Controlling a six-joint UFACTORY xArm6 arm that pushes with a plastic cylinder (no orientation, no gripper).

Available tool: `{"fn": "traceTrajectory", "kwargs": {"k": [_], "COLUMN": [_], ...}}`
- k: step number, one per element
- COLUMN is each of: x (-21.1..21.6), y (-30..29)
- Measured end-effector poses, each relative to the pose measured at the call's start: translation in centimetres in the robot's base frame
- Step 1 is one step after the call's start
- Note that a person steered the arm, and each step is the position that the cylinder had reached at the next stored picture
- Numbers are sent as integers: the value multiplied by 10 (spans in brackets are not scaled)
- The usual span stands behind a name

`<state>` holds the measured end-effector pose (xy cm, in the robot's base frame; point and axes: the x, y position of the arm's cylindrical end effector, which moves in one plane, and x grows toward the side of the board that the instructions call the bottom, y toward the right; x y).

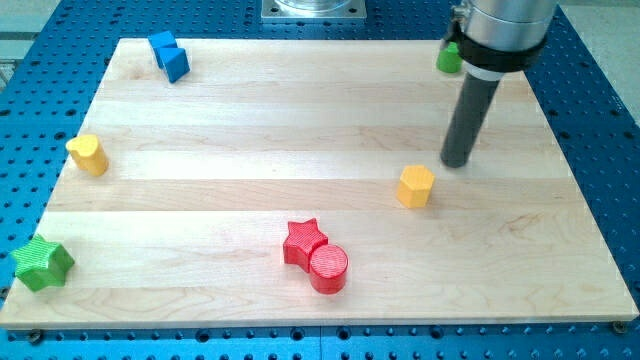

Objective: Move the hexagon towards the heart

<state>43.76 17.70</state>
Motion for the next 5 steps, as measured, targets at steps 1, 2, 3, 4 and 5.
{"fn": "traceTrajectory", "kwargs": {"k": [1, 2, 3, 4, 5], "x": [42, 49, 48, 23, 9], "y": [14, -42, -107, -186, -205]}}
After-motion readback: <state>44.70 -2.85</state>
